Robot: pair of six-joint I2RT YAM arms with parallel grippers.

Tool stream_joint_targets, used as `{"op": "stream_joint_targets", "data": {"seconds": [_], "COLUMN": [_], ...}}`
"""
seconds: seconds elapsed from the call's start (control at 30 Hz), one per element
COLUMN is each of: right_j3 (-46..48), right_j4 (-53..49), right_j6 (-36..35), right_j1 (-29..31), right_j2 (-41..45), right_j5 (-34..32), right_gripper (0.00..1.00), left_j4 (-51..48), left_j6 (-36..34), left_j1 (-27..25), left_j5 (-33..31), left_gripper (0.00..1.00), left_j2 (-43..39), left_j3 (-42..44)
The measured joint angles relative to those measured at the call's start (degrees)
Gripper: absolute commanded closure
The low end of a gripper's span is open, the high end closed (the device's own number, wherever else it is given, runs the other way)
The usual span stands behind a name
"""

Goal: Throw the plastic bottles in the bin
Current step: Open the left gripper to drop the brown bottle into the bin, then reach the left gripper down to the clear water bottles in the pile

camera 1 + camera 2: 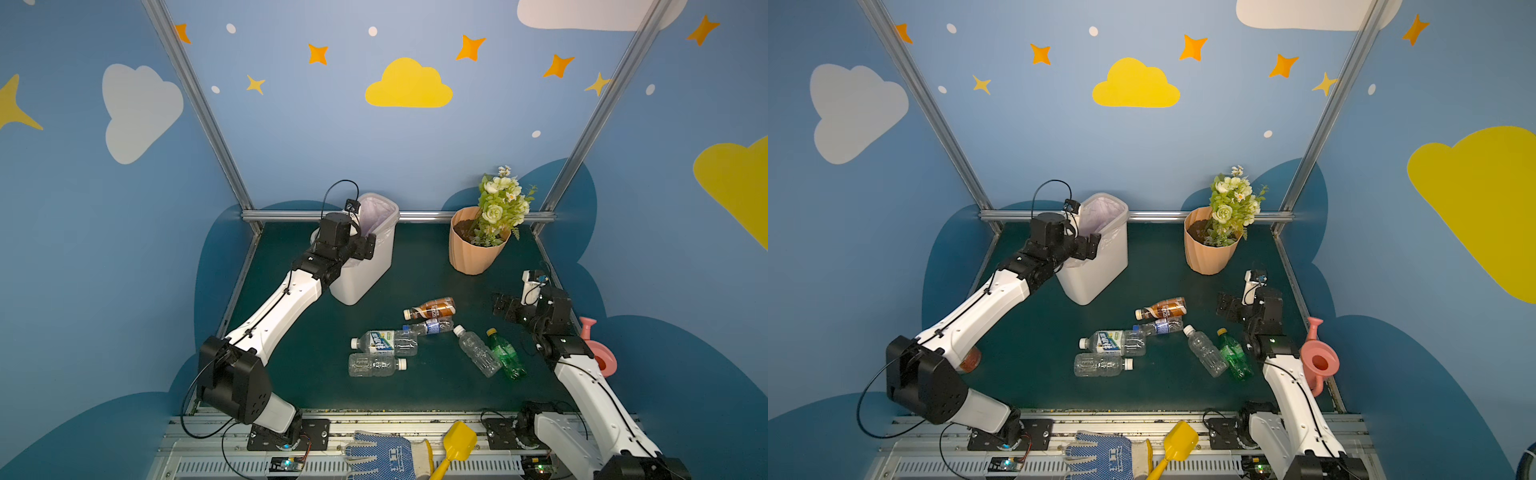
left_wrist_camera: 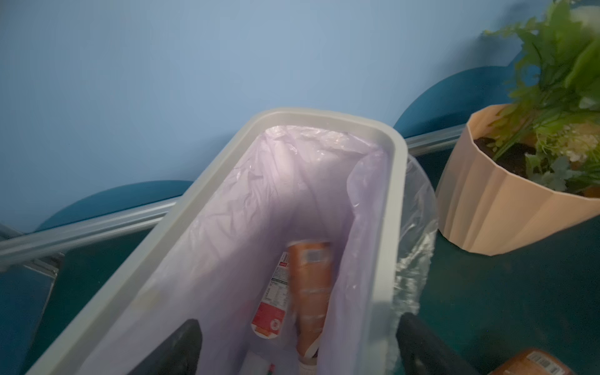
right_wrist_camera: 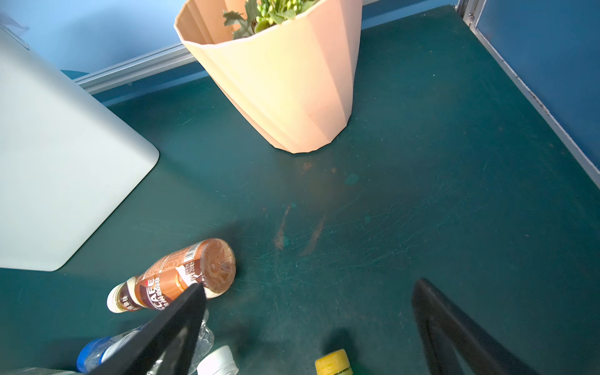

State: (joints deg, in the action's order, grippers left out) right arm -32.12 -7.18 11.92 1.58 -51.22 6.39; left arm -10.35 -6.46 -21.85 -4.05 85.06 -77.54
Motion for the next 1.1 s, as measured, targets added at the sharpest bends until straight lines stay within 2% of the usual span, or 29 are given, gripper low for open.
{"op": "stream_joint_targets", "data": {"seconds": [0.27, 0.4, 0.63, 0.77, 0.87, 1.0, 1.1], "right_j3": [0.0, 0.0, 0.0, -0.7, -1.8, -3.0, -3.0], "right_j4": [0.5, 0.6, 1.2, 1.0, 0.9, 1.3, 1.7], "right_j6": [1.3, 1.4, 1.1, 0.4, -0.5, -0.6, -0.1], "right_j1": [0.0, 0.0, 0.0, 0.6, 1.7, 2.9, 3.1], "right_j2": [-0.9, -1.6, -2.7, -4.1, -4.9, -6.1, -6.8], "right_j5": [0.6, 0.8, 4.1, 6.9, 8.2, 8.2, 8.1], "right_gripper": [0.03, 0.03, 0.03, 0.04, 0.03, 0.03, 0.03], "left_j4": [5.0, 6.4, 2.9, 2.3, 0.0, -4.9, -10.9], "left_j6": [-4.9, -6.7, -6.6, -3.1, -1.4, -1.9, -4.5], "left_j1": [-1.7, -4.6, -7.5, -7.8, -7.8, -8.3, -10.5], "left_j5": [1.2, 1.2, -0.9, -3.3, -3.8, 0.2, 3.7], "left_gripper": [0.0, 0.0, 0.0, 0.0, 0.0, 0.0, 0.0], "left_j2": [-13.8, -19.0, -19.3, -20.5, -22.1, -22.5, -20.9], "left_j3": [-7.5, -6.9, 0.6, 9.5, 12.6, 11.2, 9.5]}}
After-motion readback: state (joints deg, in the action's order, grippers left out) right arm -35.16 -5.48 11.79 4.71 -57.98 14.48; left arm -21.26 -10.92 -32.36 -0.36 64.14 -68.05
